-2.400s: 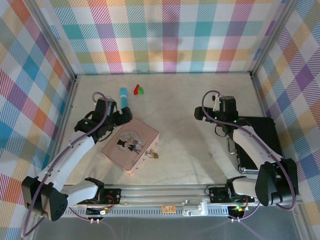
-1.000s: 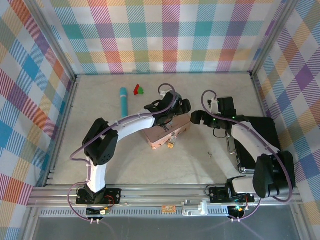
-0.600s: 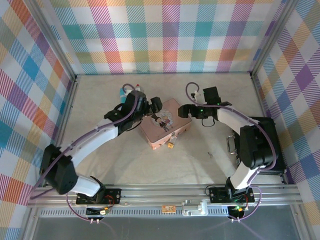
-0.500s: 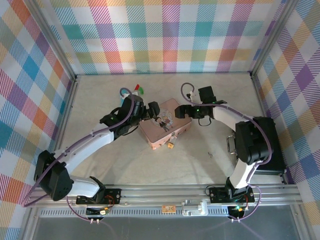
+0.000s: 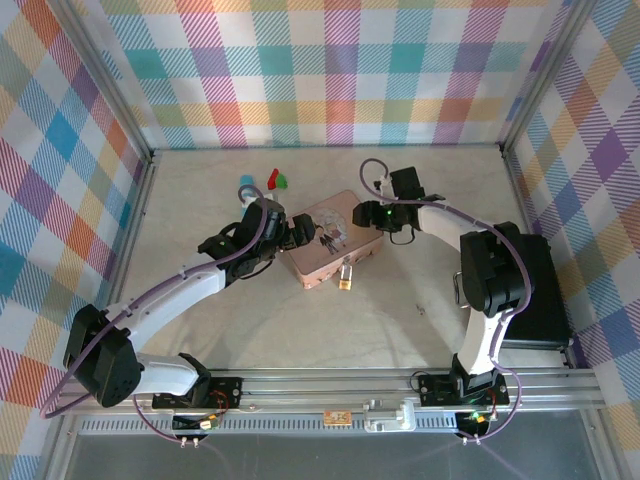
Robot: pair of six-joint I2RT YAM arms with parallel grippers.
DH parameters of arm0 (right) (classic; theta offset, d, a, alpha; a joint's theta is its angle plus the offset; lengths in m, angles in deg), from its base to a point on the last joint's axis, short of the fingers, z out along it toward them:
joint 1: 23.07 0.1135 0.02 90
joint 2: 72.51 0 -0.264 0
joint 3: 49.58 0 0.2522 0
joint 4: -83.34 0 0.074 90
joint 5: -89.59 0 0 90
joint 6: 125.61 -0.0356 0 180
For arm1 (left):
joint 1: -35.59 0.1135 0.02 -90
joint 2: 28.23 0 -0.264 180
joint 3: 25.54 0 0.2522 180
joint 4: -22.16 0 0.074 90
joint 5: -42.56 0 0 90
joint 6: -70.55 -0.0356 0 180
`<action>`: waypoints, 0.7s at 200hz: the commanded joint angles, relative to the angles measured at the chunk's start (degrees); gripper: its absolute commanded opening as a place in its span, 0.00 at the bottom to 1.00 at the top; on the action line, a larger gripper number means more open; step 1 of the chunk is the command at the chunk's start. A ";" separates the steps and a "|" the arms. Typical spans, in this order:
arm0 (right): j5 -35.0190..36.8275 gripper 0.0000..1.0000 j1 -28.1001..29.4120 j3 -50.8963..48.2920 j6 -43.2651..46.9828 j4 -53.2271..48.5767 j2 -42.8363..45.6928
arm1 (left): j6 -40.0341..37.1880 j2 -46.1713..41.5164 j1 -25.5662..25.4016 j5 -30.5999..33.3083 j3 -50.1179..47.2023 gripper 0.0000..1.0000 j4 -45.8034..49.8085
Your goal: Unlock the padlock with the key
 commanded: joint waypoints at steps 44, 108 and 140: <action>12.76 0.59 -3.94 -1.21 -10.61 -1.16 -2.36 | 0.71 1.04 -0.18 -4.10 -1.72 1.00 -4.47; 9.39 0.59 -4.42 8.72 -8.06 -0.36 -9.55 | 2.65 2.69 -0.77 -8.96 -4.52 1.00 -8.35; 6.74 0.65 -4.43 15.02 -4.14 -2.84 -10.38 | 2.94 3.63 -1.80 -10.57 -5.59 1.00 -10.57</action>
